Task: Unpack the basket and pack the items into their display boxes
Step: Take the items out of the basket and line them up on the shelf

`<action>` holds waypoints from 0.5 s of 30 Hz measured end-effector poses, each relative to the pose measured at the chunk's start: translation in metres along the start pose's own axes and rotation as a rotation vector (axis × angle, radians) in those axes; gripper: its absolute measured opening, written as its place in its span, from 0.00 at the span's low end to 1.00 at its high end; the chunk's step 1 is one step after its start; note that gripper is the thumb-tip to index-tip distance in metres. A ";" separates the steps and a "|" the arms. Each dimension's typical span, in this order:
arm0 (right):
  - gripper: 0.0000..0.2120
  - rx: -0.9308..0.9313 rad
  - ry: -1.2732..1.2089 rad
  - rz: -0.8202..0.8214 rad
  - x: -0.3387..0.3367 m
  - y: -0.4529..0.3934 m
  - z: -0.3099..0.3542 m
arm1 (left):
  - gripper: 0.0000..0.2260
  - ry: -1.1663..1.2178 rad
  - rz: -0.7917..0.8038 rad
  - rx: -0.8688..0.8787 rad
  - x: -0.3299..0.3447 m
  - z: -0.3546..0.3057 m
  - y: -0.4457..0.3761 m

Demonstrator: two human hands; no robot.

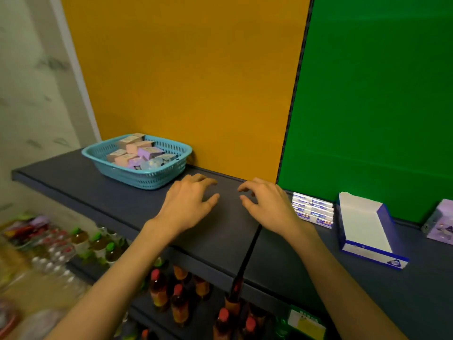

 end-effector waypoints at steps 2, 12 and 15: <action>0.11 -0.020 -0.015 0.004 0.010 -0.009 0.020 | 0.21 -0.013 -0.014 -0.037 -0.011 0.023 0.007; 0.11 -0.061 -0.043 0.011 0.067 -0.054 0.134 | 0.22 -0.051 -0.064 -0.161 -0.062 0.158 0.047; 0.11 -0.055 -0.040 -0.007 0.083 -0.073 0.174 | 0.22 -0.042 -0.069 -0.179 -0.078 0.206 0.058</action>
Point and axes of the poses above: each hand's wrist, its own y-axis away from the middle knuckle, its own x-axis out of the palm, z = x × y, the point moved 5 cm from there along -y, towards the middle knuckle, and after that the axes turned 10 degrees about -z, right-handed, at the moved point
